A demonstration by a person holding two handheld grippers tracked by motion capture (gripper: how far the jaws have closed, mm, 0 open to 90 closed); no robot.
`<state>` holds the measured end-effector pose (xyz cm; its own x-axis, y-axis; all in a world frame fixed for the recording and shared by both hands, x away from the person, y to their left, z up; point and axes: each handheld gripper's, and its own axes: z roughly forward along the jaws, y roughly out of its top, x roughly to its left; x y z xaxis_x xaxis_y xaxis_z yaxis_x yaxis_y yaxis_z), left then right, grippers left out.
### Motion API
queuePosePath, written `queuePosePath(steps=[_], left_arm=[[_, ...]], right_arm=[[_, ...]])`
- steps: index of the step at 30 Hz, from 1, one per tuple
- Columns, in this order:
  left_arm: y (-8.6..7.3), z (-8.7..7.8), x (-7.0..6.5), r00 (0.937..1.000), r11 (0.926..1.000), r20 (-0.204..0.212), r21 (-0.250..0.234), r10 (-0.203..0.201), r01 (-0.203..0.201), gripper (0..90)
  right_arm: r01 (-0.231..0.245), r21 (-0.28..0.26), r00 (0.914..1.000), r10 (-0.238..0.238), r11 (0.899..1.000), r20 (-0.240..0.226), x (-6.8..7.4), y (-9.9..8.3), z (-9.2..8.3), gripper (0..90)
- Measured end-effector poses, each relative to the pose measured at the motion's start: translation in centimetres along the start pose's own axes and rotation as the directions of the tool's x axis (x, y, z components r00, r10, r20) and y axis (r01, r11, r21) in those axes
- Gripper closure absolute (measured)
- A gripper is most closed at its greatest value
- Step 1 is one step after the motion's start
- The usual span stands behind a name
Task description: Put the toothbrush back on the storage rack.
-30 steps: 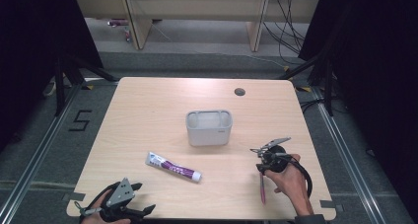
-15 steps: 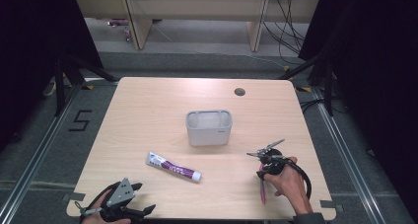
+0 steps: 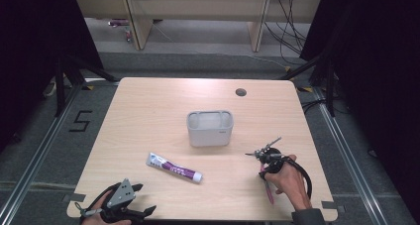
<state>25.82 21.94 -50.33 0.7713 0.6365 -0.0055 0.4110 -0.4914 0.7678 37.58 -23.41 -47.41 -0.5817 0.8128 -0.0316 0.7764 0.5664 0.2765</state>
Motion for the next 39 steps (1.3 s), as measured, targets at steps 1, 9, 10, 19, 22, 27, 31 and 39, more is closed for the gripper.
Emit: queuePosePath(steps=[1, 9, 10, 19, 22, 27, 31, 39], left_arm=[[0.0, 0.0, 0.0, 1.0, 1.0, 0.001, -0.001, -0.002, 0.002, 17.4], [0.0, -0.1, 0.0, 1.0, 1.0, 0.003, 0.004, 0.002, -0.002, 17.4], [0.0, 0.0, 0.0, 1.0, 1.0, 0.003, -0.005, -0.004, 0.004, 17.4], [0.0, -0.1, 0.1, 0.9998, 0.9996, -0.003, 0.021, 0.02, -0.02, 17.4], [0.0, -0.1, 0.1, 0.9998, 0.9996, -0.003, 0.02, 0.02, -0.02, 17.4], [0.0, -0.1, 0.1, 0.9998, 0.9996, -0.003, 0.019, 0.019, -0.019, 17.4], [0.0, -0.1, 0.1, 0.9998, 0.9997, 0.01, 0.02, 0.015, -0.015, 17.4], [0.0, -0.1, 0.0, 0.9999, 0.9999, 0.003, 0.011, 0.013, -0.013, 17.4]], right_arm=[[-0.007, 0.006, 1.0, 0.007, 1.0, -0.002, 0.0, 0.0, -0.1, 69.0], [0.025, 0.046, 0.9993, -0.024, 0.999, -0.03, -0.3, 0.3, -0.2, 76.0], [0.005, 0.062, 0.9996, -0.003, 0.998, -0.027, -0.3, 0.5, -0.1, 76.4], [0.014, 0.103, 0.9991, -0.01, 0.995, -0.042, -0.7, 0.9, 0.2, 79.6], [0.009, 0.131, 0.9988, -0.002, 0.991, -0.049, -0.6, 1.0, 0.2, 80.5], [0.02, 0.159, 0.9986, -0.011, 0.987, -0.051, -0.6, 1.5, 0.3, 81.4], [0.027, 0.192, 0.998, -0.016, 0.981, -0.062, -0.7, 1.8, 0.3, 81.7], [0.033, 0.237, 0.9984, -0.021, 0.971, -0.053, -0.5, 2.4, 0.4, 82.3]])
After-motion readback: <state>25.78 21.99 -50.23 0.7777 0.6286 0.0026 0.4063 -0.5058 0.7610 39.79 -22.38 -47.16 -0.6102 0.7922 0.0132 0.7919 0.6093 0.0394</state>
